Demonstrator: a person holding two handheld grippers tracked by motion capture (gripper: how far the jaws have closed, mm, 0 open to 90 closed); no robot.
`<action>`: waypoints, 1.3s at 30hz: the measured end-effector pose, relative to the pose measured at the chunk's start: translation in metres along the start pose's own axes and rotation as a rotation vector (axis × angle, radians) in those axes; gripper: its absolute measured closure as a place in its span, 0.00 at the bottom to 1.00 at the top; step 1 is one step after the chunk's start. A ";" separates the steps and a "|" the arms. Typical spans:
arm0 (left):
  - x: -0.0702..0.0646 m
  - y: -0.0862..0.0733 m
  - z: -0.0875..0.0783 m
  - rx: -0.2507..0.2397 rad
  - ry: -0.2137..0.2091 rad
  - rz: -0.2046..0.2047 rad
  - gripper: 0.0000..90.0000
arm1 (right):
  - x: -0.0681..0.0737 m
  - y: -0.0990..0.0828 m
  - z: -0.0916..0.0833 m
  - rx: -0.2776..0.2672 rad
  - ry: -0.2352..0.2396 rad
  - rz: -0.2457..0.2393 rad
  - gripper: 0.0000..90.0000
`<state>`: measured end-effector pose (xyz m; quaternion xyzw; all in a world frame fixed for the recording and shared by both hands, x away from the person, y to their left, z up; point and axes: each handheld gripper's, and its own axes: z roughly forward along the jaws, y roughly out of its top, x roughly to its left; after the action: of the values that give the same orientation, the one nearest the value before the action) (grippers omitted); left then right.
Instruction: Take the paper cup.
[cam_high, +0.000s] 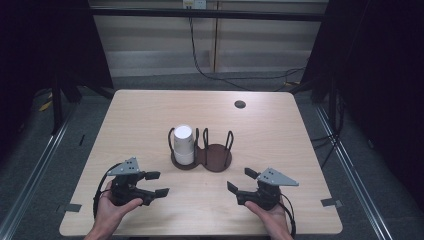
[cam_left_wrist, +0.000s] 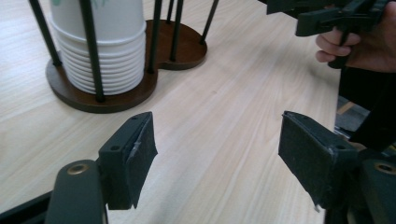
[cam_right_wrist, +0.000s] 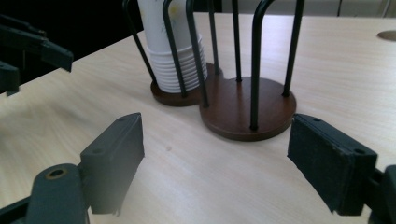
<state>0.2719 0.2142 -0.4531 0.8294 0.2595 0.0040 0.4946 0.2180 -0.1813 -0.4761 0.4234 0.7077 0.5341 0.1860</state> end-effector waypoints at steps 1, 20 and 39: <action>0.001 0.000 0.000 0.000 0.012 0.000 0.31 | -0.001 0.000 0.000 0.011 0.007 0.006 0.20; 0.007 0.021 -0.009 0.032 -0.003 0.050 0.37 | 0.008 0.004 -0.004 0.066 0.103 -0.032 0.22; 0.015 0.053 -0.009 0.128 0.010 0.108 0.24 | 0.005 0.002 -0.002 0.125 0.192 -0.020 0.20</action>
<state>0.3056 0.2082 -0.4086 0.8722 0.2168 0.0180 0.4382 0.2149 -0.1780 -0.4724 0.3740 0.7584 0.5251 0.0959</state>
